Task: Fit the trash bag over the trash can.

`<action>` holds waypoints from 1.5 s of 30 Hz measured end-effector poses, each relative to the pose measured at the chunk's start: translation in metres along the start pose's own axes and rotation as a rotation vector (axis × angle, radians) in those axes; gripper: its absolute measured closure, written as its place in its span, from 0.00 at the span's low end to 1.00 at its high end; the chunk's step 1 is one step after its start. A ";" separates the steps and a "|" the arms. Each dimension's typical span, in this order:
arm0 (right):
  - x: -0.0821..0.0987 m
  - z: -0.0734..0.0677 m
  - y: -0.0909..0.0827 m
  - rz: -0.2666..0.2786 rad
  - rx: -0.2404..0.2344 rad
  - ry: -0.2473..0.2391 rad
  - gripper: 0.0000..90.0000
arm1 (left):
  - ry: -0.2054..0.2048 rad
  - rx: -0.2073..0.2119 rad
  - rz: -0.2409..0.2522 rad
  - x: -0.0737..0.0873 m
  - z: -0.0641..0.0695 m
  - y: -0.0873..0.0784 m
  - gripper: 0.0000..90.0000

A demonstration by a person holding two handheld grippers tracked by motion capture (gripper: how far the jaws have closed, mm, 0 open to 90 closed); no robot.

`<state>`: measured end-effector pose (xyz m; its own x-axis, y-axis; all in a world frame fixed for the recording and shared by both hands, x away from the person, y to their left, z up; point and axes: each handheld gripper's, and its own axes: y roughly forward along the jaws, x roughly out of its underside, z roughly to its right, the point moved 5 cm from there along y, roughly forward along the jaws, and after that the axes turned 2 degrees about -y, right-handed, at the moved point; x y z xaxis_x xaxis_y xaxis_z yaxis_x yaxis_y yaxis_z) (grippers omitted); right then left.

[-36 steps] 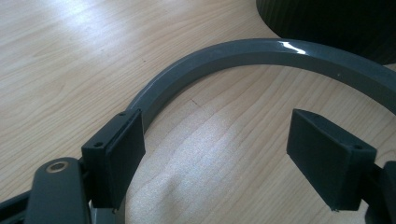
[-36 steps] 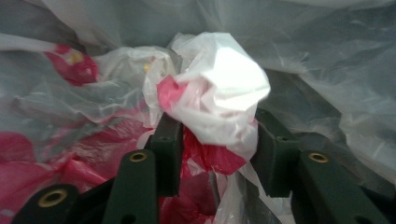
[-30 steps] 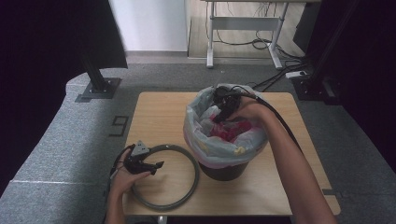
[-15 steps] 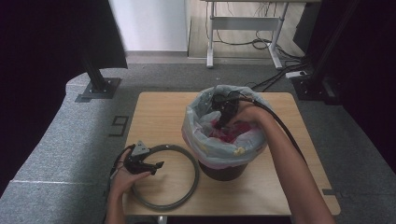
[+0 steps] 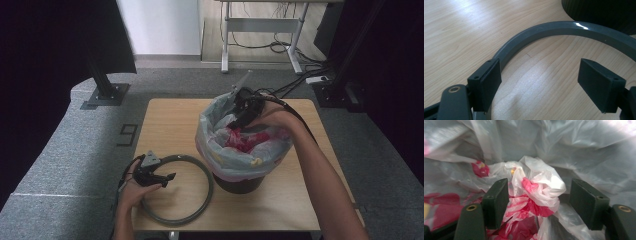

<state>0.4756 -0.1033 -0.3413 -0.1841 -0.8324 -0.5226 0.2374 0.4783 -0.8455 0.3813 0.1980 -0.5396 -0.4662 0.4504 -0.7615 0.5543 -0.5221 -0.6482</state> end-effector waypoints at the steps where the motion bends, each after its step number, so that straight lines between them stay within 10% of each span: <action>1: 0.000 -0.001 -0.004 0.015 0.011 -0.002 0.34 | 0.002 0.001 -0.002 0.000 0.000 0.000 0.21; 24: 0.048 -0.030 -0.085 0.423 0.113 -0.012 0.32 | 0.005 0.004 -0.014 0.000 0.004 0.005 0.21; 45: 0.130 -0.061 -0.112 0.621 0.180 0.040 0.32 | 0.001 0.002 -0.019 0.001 0.006 0.007 0.21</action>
<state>0.3671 -0.2481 -0.3217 0.0045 -0.4034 -0.9150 0.4667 0.8101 -0.3548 0.3807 0.1909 -0.5444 -0.4756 0.4613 -0.7491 0.5437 -0.5153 -0.6625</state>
